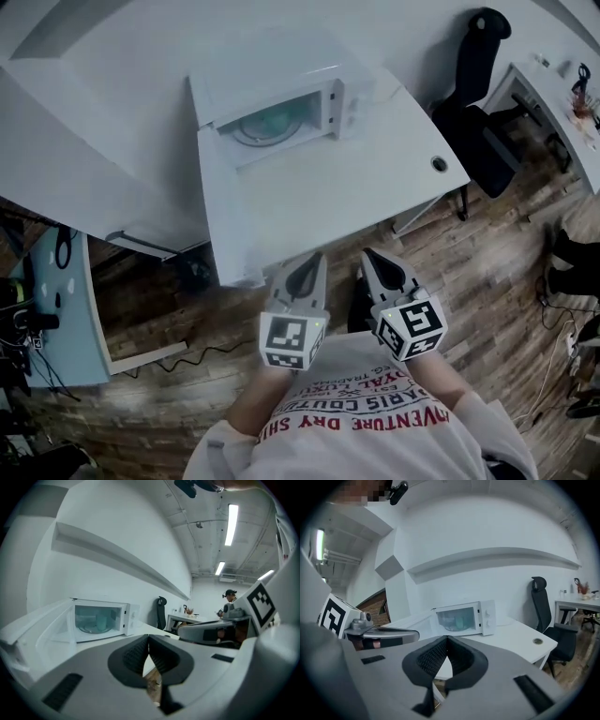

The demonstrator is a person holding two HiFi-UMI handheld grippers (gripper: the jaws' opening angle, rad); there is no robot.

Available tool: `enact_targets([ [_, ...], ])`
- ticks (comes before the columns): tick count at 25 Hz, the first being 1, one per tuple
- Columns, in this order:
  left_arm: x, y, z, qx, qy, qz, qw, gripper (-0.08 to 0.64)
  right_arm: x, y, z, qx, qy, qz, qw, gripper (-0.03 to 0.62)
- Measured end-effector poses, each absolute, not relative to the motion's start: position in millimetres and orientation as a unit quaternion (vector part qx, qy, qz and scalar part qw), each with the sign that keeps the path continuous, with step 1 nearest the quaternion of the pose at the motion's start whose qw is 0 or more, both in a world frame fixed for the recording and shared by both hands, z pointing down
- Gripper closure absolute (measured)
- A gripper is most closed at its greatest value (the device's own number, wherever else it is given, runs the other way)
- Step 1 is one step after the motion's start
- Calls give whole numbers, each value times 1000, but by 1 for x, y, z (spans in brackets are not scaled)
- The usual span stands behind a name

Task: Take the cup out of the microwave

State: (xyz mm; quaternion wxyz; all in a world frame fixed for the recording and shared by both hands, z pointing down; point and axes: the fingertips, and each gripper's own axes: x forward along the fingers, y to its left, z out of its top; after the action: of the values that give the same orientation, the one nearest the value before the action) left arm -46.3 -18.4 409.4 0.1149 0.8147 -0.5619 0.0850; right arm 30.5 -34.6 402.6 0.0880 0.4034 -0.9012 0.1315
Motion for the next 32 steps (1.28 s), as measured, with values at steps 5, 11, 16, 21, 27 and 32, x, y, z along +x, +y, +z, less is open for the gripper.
enact_targets([
  [5, -59, -70, 413, 783, -604, 82, 124, 554, 19, -97, 404, 359, -920, 131, 93, 588],
  [11, -75, -141, 406, 721, -674, 77, 140, 554, 3, -174, 394, 268, -949, 123, 112, 588],
  [16, -83, -188, 409, 675, -718, 66, 155, 554, -5, -230, 396, 208, -963, 116, 127, 588],
  [21, -79, -218, 404, 654, -744, 73, 115, 553, -11, -274, 399, 172, -971, 109, 128, 588],
  [27, -89, -234, 416, 631, -761, 65, 135, 552, -19, -299, 424, 161, -968, 117, 150, 588],
  [32, -110, -248, 434, 622, -767, 82, 135, 552, -34, -321, 436, 161, -967, 114, 161, 588],
])
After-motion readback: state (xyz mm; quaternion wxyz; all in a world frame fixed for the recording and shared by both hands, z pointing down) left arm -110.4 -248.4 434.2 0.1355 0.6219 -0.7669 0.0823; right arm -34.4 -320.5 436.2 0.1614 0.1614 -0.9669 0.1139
